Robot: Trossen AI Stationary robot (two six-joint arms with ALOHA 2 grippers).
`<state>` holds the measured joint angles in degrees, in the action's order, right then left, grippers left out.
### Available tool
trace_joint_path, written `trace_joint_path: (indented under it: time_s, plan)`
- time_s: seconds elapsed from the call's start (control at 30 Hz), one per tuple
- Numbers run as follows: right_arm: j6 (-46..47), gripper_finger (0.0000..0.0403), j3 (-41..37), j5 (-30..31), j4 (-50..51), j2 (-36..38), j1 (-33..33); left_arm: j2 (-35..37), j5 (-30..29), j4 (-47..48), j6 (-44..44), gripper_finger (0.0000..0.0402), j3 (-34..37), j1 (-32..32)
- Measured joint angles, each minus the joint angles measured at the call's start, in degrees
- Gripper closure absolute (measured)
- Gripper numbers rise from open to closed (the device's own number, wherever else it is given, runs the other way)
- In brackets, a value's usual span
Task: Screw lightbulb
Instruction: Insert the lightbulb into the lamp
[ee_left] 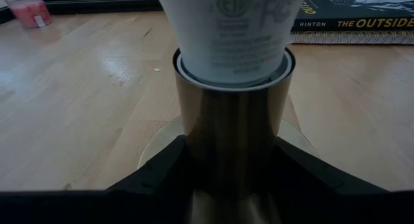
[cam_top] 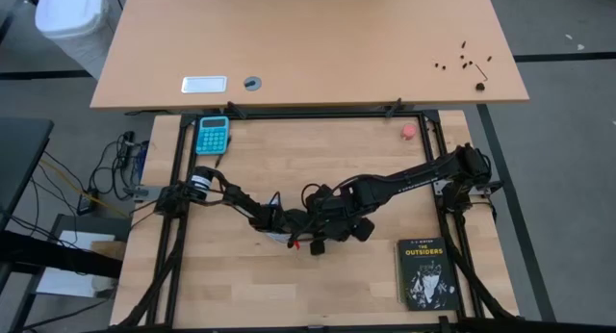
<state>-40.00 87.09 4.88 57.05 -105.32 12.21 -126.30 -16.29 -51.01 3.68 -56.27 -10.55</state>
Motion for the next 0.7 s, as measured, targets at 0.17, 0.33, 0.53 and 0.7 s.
trace_joint_path:
  time_s: [0.17,0.33,0.53,0.7]
  plan:
    - [-5.17,0.0053,-0.02,0.28,0.19,0.00,0.00,0.00,-0.15,-0.01,-0.17,0.0202,0.02,0.00]
    - [-6.98,0.0053,-0.04,0.40,0.21,0.00,0.00,0.00,-0.17,-0.01,-0.19,0.0202,0.04,-0.02]
    - [-7.59,0.0053,-0.04,0.36,0.23,0.00,0.00,0.00,-0.93,-0.32,-0.45,0.0202,0.04,-0.02]
    - [-7.86,0.0053,-0.04,0.36,0.27,0.00,0.00,-0.07,-1.35,-0.99,-0.49,0.0202,0.04,-0.02]
